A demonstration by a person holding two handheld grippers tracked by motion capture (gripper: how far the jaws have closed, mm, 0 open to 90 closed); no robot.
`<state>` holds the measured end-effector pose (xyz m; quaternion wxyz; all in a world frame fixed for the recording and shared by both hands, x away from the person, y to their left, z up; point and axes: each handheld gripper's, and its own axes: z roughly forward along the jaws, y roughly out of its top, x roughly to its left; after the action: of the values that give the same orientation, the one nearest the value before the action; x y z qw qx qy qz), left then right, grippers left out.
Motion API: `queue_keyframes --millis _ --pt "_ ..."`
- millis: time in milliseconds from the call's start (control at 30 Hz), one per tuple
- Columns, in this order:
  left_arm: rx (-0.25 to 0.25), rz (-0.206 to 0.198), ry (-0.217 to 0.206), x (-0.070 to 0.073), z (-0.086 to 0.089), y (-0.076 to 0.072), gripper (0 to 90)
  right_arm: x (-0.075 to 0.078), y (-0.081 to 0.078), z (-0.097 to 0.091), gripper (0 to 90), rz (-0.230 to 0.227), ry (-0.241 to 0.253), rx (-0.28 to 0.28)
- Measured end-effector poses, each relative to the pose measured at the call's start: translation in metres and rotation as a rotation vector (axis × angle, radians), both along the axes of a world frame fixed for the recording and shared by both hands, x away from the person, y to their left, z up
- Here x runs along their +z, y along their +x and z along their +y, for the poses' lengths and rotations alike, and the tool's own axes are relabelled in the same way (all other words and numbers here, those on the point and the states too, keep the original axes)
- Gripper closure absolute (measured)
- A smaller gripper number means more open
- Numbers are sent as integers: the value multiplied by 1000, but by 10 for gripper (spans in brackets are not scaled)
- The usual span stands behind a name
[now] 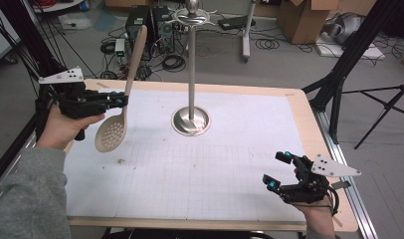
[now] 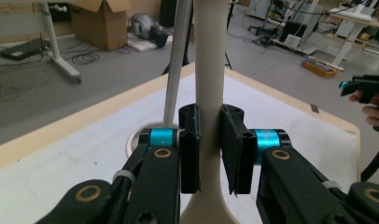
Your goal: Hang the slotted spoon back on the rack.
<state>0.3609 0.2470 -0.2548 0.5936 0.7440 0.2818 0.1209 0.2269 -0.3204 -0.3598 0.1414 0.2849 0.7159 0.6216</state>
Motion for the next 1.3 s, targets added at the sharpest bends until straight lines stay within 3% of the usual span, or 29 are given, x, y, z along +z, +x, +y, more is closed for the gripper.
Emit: queue_keyframes --millis 500,733,1100,1300 --pt "-1 19 32 11 -13 25 776 0 -6 -9 96 -1 7 -27" --pt "-17 22 12 14 -15 29 776 0 -10 -15 96 -4 15 -45" --pt "-42 24 49 21 -24 36 776 2 -13 -19 96 -14 16 -58" --pt "-39 29 47 19 -26 37 776 2 -13 -22 96 -8 22 -67"
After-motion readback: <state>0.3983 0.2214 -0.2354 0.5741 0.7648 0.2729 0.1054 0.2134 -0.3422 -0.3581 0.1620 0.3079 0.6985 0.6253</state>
